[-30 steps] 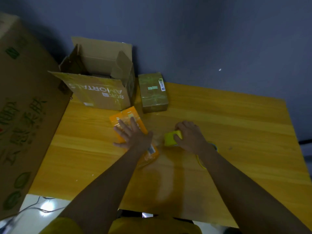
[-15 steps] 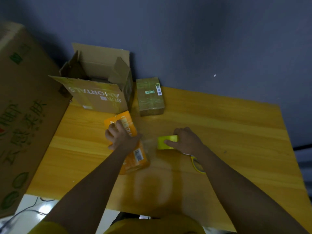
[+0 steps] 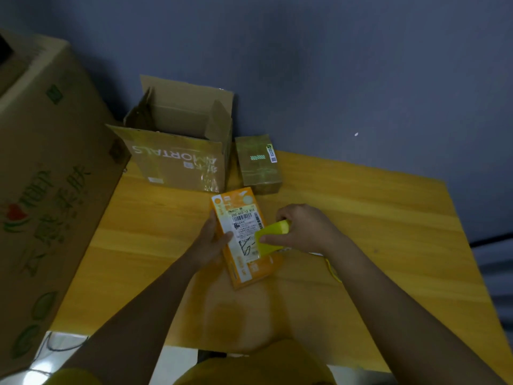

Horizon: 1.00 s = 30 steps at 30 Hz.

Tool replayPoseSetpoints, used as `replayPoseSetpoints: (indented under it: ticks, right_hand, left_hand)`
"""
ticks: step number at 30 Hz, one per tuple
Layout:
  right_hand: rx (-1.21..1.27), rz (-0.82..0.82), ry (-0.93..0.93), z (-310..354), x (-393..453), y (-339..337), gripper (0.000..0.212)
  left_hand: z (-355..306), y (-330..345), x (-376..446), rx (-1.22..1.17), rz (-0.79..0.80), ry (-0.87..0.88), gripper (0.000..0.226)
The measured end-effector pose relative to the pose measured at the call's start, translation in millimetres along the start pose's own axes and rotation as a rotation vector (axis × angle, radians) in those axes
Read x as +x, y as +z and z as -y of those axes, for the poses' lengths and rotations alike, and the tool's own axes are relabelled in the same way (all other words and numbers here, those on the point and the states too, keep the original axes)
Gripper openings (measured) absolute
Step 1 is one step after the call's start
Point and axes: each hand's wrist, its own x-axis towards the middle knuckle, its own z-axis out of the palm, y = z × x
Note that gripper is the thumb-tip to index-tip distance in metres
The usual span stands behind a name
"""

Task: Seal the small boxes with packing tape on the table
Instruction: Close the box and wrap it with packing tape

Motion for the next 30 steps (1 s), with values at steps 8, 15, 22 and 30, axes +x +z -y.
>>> replayPoseSetpoints:
  ticks: [8, 15, 22, 30]
  right_hand:
    - [0.282, -0.091, 0.082, 10, 1, 13, 0.027]
    - [0.637, -0.146, 0.301, -12, 1, 23, 0.039]
    - [0.599, -0.161, 0.332, -7, 2, 27, 0.046]
    - [0.640, 0.029, 0.368, -4, -14, 19, 0.069]
  left_hand:
    - [2, -8, 2, 0.564, -0.196, 0.202, 0.059]
    - [-2, -4, -10, 0.586, 0.182, 0.191, 0.056]
    - [-1, 8, -13, 0.834, 0.266, 0.120, 0.150]
    - [6, -19, 9, 0.963, 0.399, 0.267, 0.137]
